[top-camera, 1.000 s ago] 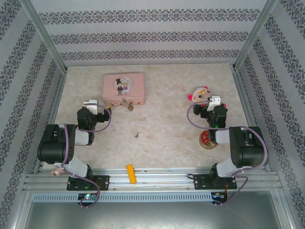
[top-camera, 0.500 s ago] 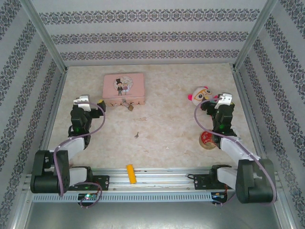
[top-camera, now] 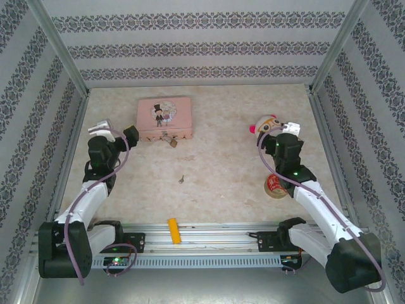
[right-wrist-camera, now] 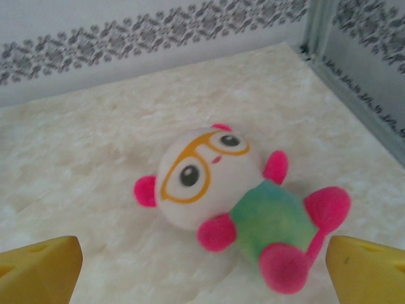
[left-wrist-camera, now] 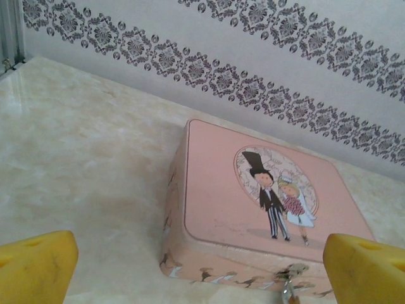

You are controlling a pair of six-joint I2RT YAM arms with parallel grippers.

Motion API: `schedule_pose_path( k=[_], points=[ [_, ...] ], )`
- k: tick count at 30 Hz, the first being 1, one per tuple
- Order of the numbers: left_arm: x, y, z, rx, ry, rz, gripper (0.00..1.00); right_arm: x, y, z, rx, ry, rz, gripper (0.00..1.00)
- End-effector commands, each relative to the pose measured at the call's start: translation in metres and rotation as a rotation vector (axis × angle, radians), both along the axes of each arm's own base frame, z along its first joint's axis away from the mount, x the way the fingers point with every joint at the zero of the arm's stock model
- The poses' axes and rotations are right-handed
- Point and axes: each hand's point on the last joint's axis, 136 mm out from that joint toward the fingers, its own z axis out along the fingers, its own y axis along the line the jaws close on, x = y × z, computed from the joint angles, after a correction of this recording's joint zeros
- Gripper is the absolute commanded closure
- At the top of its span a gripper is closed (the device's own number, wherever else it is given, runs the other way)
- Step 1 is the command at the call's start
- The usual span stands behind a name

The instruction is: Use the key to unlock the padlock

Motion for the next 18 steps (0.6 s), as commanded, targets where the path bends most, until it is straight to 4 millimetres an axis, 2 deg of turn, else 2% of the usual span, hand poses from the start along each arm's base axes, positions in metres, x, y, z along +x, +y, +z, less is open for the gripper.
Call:
schedule_pose_path(
  k=[1, 6, 11, 16, 18],
  points=[
    [0.008, -0.001, -0.016, -0.118, 0.149, 0.030, 0.01, -0.004, 0.019, -0.007, 0.029, 0.107, 0.015, 0.02],
    [0.036, -0.017, -0.022, -0.185, 0.223, -0.053, 0.01, 0.014, 0.085, -0.008, 0.110, 0.185, 0.181, 0.02],
    [0.063, -0.023, -0.037, -0.236, 0.292, -0.076, 0.01, 0.043, 0.155, -0.017, 0.246, 0.287, 0.333, 0.02],
    [0.082, -0.027, -0.053, -0.256, 0.348, -0.101, 0.01, 0.074, 0.211, -0.023, 0.348, 0.349, 0.443, 0.02],
    [0.089, -0.029, -0.061, -0.252, 0.370, -0.113, 0.06, 0.086, 0.229, -0.028, 0.392, 0.371, 0.472, 0.02]
  ],
)
